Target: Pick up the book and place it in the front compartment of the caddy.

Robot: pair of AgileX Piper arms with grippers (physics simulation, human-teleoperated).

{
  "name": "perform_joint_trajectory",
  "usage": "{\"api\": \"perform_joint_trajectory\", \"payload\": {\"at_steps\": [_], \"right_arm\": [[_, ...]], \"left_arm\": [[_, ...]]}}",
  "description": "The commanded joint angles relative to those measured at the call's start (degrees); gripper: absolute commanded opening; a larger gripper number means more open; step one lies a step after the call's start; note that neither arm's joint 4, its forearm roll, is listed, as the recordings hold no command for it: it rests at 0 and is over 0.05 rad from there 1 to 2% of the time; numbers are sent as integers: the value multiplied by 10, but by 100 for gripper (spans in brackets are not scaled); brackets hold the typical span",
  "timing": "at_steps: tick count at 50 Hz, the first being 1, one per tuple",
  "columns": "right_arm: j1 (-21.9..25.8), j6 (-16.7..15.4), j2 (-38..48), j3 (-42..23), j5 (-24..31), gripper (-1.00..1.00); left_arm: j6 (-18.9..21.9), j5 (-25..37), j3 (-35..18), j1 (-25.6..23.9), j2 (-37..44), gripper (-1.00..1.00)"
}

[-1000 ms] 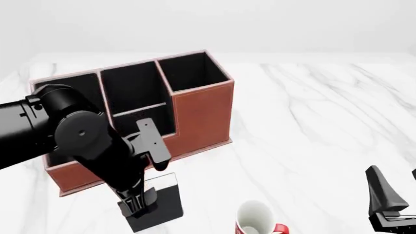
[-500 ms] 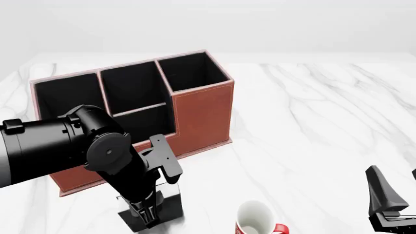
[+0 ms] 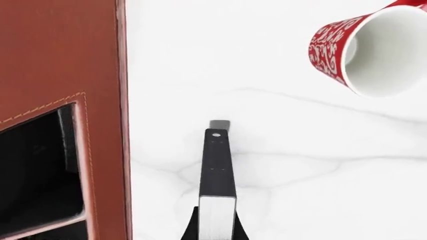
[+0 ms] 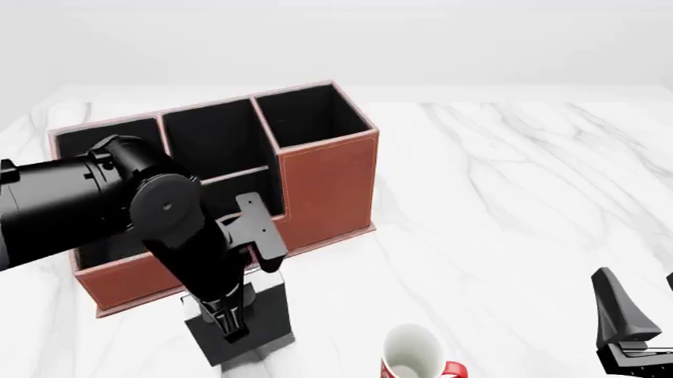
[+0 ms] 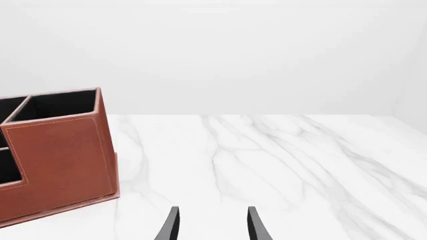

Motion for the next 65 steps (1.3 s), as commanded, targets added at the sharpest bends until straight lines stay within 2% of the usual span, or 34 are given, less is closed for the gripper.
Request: {"api": "perform_joint_trajectory", "payload": {"at_steps": [1,9,13,19,21,24,25,46,52,55,58,61,65], "right_arm": [[0,0,0,0,0,100],[0,0,0,0,0,100],[0,0,0,0,0,100],[0,0,0,0,0,100],[0,0,0,0,0,100],[0,0,0,0,0,100],[0,0,0,0,0,100],[0,0,0,0,0,100],[0,0,0,0,0,100],[0,0,0,0,0,100],[0,0,0,0,0,100],[0,0,0,0,0,100],[0,0,0,0,0,100]], "left_arm": [[56,51,-65,24,-5,-100],[110,84,-108,64,-19,-100],[193,85,-102,134,-50,-100],[198,85,-120,133,-39,-100],[220,85,-121,150,-45,-100],[220,85,-136,151,-37,-100],[236,85,-135,166,-42,-100],[294,85,-183,222,-33,-100],[311,85,-233,243,-18,-100],[306,85,-262,243,-6,-100],[328,85,-275,260,-6,-100],[317,85,-292,249,5,-100],[327,85,-305,260,6,-100]]}}
